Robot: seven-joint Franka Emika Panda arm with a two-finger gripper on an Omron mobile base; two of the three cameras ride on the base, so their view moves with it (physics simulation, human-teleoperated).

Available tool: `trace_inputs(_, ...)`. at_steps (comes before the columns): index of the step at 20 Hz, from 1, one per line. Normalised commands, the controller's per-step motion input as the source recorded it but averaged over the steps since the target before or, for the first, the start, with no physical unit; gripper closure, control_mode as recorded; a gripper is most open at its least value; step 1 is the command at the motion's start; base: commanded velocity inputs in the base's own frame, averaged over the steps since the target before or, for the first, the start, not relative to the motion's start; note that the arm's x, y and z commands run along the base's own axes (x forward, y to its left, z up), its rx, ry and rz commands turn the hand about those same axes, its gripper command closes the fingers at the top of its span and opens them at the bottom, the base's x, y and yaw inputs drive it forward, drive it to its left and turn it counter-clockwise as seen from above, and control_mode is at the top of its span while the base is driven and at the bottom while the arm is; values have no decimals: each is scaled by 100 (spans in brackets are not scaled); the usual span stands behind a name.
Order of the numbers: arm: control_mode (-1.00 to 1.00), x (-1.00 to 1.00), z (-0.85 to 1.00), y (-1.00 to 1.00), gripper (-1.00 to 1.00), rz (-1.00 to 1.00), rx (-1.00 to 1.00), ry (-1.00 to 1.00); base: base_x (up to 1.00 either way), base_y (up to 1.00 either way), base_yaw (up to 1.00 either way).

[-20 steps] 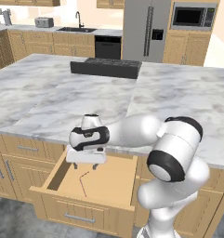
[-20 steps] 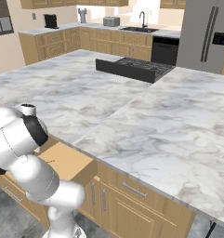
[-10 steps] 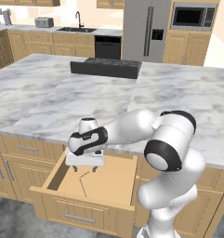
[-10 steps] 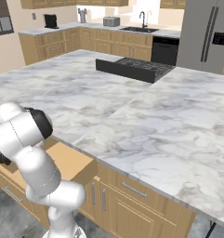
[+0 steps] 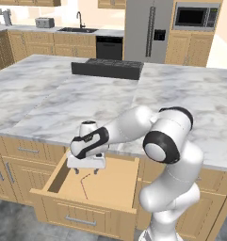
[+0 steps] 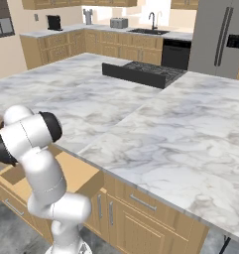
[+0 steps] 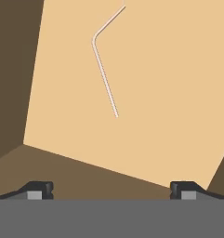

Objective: Take a straw from the drawer in front and place it inside the glass cup on the dining counter.

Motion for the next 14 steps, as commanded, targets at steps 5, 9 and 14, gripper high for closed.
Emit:
trace_inputs(5, -100, 20, -16, 0, -100, 0, -3, 0, 0, 0, 0)
trace_inputs(9, -100, 7, -20, 0, -100, 0, -2, 0, 0, 0, 0)
trace_inputs(14, -100, 1, -22, 0, -100, 0, -2, 0, 0, 0, 0)
